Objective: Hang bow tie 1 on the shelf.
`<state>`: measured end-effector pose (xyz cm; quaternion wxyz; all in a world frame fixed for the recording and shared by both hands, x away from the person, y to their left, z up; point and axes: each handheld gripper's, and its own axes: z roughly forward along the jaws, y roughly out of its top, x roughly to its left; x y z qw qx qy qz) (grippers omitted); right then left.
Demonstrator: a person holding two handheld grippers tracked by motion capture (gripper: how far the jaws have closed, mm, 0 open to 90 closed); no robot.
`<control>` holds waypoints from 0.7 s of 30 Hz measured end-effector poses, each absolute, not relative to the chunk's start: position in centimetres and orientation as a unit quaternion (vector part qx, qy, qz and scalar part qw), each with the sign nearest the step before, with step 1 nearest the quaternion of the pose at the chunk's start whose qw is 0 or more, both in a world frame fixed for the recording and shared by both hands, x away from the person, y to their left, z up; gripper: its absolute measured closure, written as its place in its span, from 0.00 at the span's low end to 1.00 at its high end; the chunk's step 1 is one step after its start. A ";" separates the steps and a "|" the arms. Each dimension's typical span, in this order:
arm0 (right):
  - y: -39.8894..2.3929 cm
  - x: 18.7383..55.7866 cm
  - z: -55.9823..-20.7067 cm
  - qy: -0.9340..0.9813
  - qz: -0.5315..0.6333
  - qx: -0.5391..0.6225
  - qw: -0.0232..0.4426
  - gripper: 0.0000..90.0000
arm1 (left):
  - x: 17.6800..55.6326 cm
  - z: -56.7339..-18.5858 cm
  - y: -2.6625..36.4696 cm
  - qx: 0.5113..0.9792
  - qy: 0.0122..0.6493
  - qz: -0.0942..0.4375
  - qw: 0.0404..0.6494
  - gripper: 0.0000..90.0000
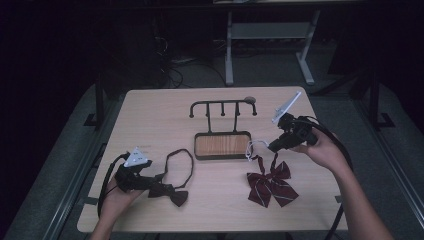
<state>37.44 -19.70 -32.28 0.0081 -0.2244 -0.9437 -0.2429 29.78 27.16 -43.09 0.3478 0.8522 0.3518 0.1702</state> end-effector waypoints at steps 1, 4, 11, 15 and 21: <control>-19.7 37.5 -32.1 -0.944 -0.244 -0.222 0.007 0.96 | 29.8 -43.1 27.2 0.852 0.352 0.170 0.348 0.35; -19.6 37.4 -31.7 -0.944 -0.246 -0.222 0.007 0.96 | 29.8 -43.1 27.1 0.853 0.351 0.170 0.348 0.35; -19.7 37.5 -30.9 -0.944 -0.249 -0.218 0.004 0.96 | 29.8 -43.1 27.1 0.854 0.350 0.169 0.346 0.35; -19.6 37.6 -30.3 -0.943 -0.252 -0.217 0.001 0.96 | 29.8 -43.2 27.1 0.853 0.352 0.169 0.346 0.35; -19.4 37.8 -29.3 -0.944 -0.252 -0.213 -0.006 0.96 | 29.8 -43.1 27.2 0.854 0.351 0.168 0.346 0.35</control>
